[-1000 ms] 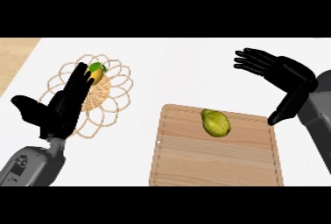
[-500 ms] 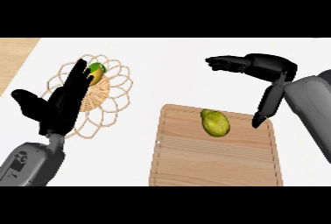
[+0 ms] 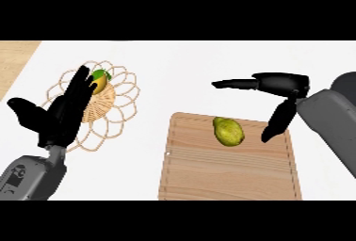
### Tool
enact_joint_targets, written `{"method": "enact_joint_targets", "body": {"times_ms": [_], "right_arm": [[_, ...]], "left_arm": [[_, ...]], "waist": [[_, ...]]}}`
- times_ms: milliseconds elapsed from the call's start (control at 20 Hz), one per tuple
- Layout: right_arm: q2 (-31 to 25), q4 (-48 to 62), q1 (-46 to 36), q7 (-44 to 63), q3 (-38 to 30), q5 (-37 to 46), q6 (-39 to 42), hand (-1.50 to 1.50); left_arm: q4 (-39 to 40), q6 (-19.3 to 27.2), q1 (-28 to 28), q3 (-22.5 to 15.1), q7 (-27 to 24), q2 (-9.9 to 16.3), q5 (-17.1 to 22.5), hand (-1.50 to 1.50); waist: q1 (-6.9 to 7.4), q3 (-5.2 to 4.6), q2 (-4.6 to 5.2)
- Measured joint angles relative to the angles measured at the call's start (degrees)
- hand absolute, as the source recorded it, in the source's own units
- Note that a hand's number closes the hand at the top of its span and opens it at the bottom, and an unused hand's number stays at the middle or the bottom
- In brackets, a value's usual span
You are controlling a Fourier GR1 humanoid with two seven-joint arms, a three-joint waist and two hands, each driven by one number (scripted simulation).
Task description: Pick the pear from the cutting board and place it in the pan
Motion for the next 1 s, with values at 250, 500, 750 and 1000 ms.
{"method": "enact_joint_targets", "body": {"times_ms": [250, 500, 750, 1000], "right_arm": [[-2.29, 2.82, -0.92, -9.14, 5.25, 7.31, -8.01, -1.5], [-1.15, 8.36, -3.53, -14.34, 8.16, 9.16, -12.34, -1.5], [0.57, 12.33, -6.47, -16.53, 10.7, 9.54, -13.89, -1.5], [3.75, 17.82, -8.47, -17.65, 13.8, 11.66, -15.83, -1.5]], "left_arm": [[0.46, -0.09, 0.25, 0.67, 0.09, -0.08, -0.12, 0.0], [-0.39, 0.54, 0.16, 0.93, 1.07, -0.46, -0.59, 0.0], [0.24, -0.75, 1.0, 2.01, 0.46, 0.13, -0.6, 0.0], [-1.06, 0.08, 1.88, 1.87, 1.05, -0.67, -1.45, 0.0]], "waist": [[-0.68, -0.1, -0.22], [-1.14, -0.19, -0.58], [-1.58, -0.27, -0.76], [-1.88, -0.29, -0.94]]}}
